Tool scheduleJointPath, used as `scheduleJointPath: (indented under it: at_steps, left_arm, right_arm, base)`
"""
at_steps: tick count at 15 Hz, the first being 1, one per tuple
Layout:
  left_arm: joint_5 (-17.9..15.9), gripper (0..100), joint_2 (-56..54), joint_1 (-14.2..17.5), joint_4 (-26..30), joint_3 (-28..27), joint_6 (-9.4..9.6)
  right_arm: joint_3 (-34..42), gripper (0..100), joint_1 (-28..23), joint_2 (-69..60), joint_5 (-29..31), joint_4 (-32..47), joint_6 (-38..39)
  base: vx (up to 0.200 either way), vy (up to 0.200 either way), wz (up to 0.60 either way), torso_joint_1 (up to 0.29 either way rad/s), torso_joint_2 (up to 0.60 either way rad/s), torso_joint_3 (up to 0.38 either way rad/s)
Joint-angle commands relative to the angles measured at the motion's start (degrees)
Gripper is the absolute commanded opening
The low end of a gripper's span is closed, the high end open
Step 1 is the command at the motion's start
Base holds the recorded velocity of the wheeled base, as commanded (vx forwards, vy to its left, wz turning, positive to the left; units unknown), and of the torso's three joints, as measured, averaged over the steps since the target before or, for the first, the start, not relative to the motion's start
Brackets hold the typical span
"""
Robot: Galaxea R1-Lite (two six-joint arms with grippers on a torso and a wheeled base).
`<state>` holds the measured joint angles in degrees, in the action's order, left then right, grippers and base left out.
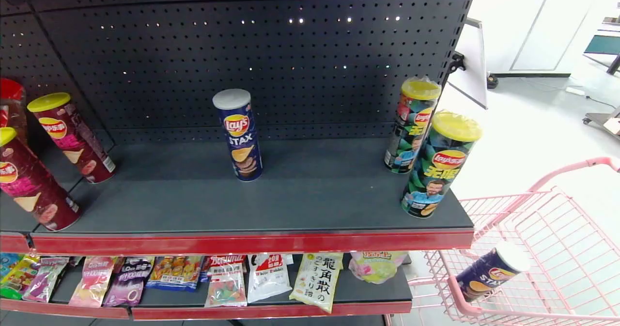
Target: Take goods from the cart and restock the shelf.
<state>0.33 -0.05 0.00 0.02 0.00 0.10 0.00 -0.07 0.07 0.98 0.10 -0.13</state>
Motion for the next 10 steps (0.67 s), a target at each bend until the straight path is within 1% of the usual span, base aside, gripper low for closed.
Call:
scheduleJointPath:
  at_steps: [1, 3, 8, 10]
  left_arm:
    - [0.0, 100, 0.0, 0.0, 0.0, 0.0, -0.01]
    - [0.0, 100, 0.0, 0.0, 0.0, 0.0, -0.01]
    - [0.0, 100, 0.0, 0.0, 0.0, 0.0, -0.01]
    - [0.0, 100, 0.0, -0.1, 0.0, 0.0, -0.01]
  right_arm:
    - [0.0, 100, 0.0, 0.0, 0.0, 0.0, 0.0]
    - [0.0, 100, 0.0, 0.0, 0.0, 0.0, 0.0]
    - [0.0, 100, 0.0, 0.0, 0.0, 0.0, -0.1]
    - [0.0, 100, 0.0, 0.0, 0.0, 0.0, -0.1]
  base:
    - [0.000, -0.200, 0.00, 0.002, 0.00, 0.002]
    - [0.000, -0.200, 0.00, -0.002, 0.01, 0.002]
    - [0.000, 0.000, 0.00, 0.000, 0.00, 0.000]
    - [0.000, 0.000, -0.60, -0.007, 0.00, 0.005]
